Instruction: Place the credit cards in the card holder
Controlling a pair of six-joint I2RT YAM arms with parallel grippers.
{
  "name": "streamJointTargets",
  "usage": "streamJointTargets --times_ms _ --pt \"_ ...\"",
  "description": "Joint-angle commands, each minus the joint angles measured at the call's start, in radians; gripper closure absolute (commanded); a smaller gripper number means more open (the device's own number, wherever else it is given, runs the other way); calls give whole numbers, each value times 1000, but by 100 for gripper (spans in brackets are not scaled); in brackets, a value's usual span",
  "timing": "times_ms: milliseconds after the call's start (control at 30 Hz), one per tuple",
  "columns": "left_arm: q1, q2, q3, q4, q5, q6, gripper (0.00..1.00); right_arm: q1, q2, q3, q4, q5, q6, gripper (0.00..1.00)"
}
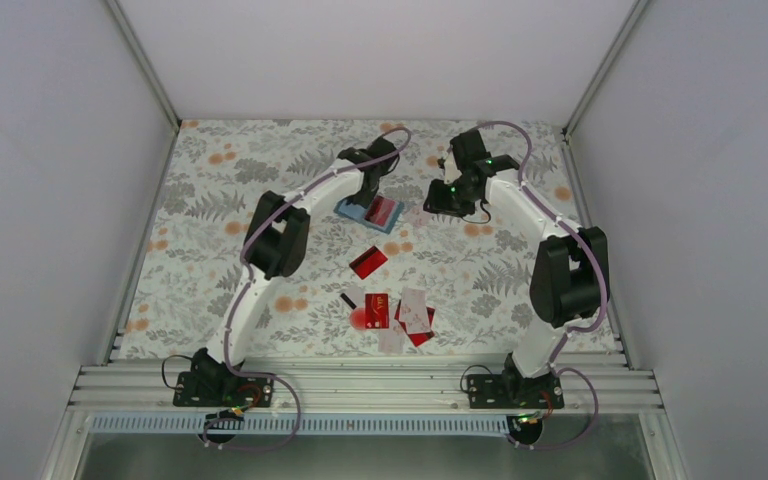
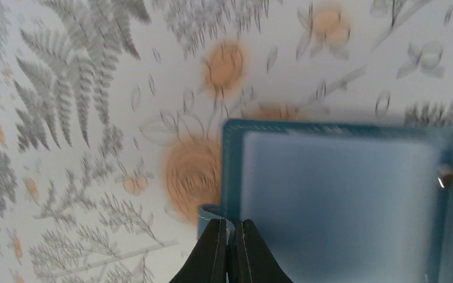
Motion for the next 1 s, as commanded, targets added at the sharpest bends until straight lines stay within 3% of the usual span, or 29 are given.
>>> streamJointTargets --times_ms 0,200,400,733,967 --pt "5 -120 -140 -29 66 -84 98 -6 13 -11 41 -33 20 62" --pt "2 -268 -370 6 146 -175 98 -8 2 -107 165 -173 26 58" --pt "-19 -374 -531 45 183 -209 98 -8 73 -154 316 -390 43 41" --pt "-69 -595 -774 142 308 -132 98 -8 268 25 276 -487 -27 36" --pt "-63 -687 -924 129 265 -167 98 -3 390 116 241 -567 -73 32"
